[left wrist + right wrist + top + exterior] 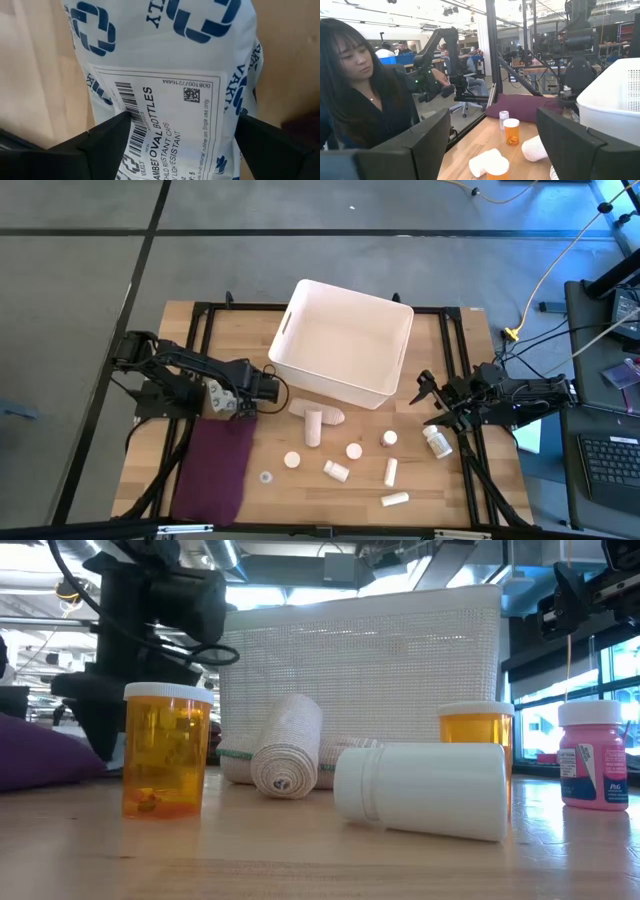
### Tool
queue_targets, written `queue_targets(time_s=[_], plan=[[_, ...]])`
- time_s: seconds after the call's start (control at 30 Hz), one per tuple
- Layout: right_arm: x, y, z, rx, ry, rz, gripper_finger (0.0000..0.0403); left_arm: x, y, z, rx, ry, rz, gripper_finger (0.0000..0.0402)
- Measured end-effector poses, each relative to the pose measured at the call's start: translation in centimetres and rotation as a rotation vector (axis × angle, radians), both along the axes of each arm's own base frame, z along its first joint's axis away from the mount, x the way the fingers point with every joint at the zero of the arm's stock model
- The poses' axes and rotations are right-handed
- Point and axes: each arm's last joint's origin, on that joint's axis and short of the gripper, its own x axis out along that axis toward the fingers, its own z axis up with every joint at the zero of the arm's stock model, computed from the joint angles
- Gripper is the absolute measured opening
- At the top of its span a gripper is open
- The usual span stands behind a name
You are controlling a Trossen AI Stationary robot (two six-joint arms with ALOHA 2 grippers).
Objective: Pick & place medical supplies in basket/bin
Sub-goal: Put the blue mailer bag into the white bin
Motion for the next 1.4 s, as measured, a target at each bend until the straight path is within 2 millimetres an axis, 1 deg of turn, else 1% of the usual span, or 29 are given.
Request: queue_targets(time_s=[0.13,0.27,0.43,0.6,0.83,0.97,1.23,1.4], plan=[[0.0,0.0,0.0,0.000,0.000,0.000,0.0294,0.4,0.1,-0.3,0.026,-0.053,-0.022,0.0337],[0.0,0.0,0.0,0.000,0.001,0.000,0.0294,0.2,0.0,-0.3,0.021,-0.042,-0.019,0.0325],[0.0,0.0,-0.1,0.000,0.009,0.000,0.0294,-0.4,-0.1,0.1,-0.013,-0.006,-0.019,0.0292],[0.0,0.0,-0.1,-0.001,0.015,0.000,0.0294,-0.5,-0.2,0.1,-0.023,-0.003,-0.020,0.0256],[0.0,0.0,-0.2,-0.001,0.022,0.000,0.0294,-0.6,-0.2,0.3,-0.030,-0.003,-0.020,0.0223],[0.0,0.0,-0.3,-0.002,0.026,0.000,0.0294,-1.0,-0.2,0.8,-0.044,-0.003,-0.018,0.0200],[0.0,0.0,-0.3,-0.002,0.029,0.000,0.0294,-1.7,-0.3,2.1,-0.080,-0.061,-0.015,0.0126],[0.0,0.0,-0.3,-0.002,0.029,0.000,0.0294,-2.0,-0.3,2.9,-0.087,-0.105,-0.017,0.0061]])
